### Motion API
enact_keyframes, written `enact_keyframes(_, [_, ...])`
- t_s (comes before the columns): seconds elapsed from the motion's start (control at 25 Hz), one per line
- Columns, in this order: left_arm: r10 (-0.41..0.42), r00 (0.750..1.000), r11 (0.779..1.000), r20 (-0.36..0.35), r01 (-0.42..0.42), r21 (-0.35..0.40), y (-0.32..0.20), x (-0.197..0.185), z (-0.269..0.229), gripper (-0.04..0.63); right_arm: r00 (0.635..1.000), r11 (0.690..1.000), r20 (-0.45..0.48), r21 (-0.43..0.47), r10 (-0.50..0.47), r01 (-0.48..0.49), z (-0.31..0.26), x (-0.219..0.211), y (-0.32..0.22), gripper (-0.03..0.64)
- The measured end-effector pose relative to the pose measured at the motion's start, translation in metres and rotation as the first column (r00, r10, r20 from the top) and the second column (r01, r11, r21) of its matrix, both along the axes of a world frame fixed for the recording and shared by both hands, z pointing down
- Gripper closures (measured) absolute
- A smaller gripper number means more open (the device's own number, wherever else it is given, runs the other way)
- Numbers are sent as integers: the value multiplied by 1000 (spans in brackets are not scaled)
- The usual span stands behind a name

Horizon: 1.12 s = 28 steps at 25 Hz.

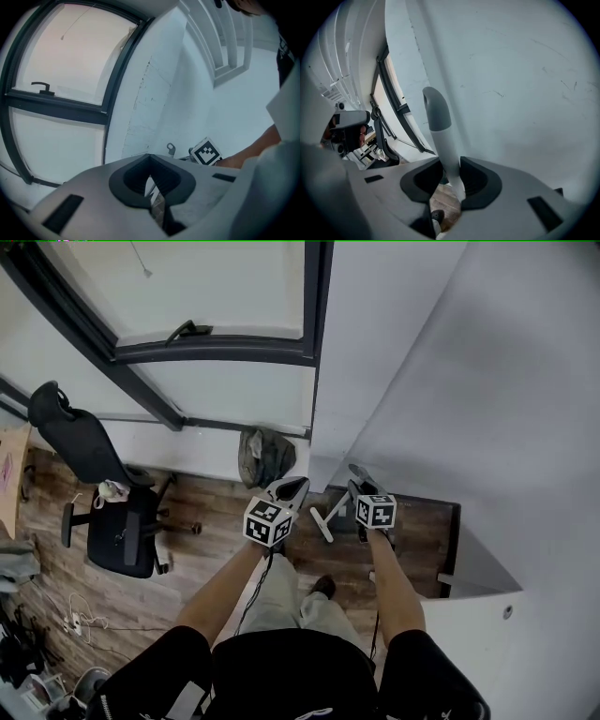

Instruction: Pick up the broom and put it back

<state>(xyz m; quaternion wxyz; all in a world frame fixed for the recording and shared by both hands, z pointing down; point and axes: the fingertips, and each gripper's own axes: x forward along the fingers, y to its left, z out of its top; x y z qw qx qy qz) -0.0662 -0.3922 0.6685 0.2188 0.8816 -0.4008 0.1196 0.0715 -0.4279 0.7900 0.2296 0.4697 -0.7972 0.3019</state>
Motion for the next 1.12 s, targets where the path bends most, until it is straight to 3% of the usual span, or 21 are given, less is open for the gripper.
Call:
enact_keyframes(0.6, [28, 1000, 999, 13, -28, 20, -17, 10, -11, 578, 995, 993, -12, -66, 99, -100, -7, 10, -34, 483])
enact_keyframes(1.12, [2, 1000, 1000, 2, -2, 31, 0, 6, -26, 578, 988, 987, -65, -71, 142, -146, -19, 33, -13, 456])
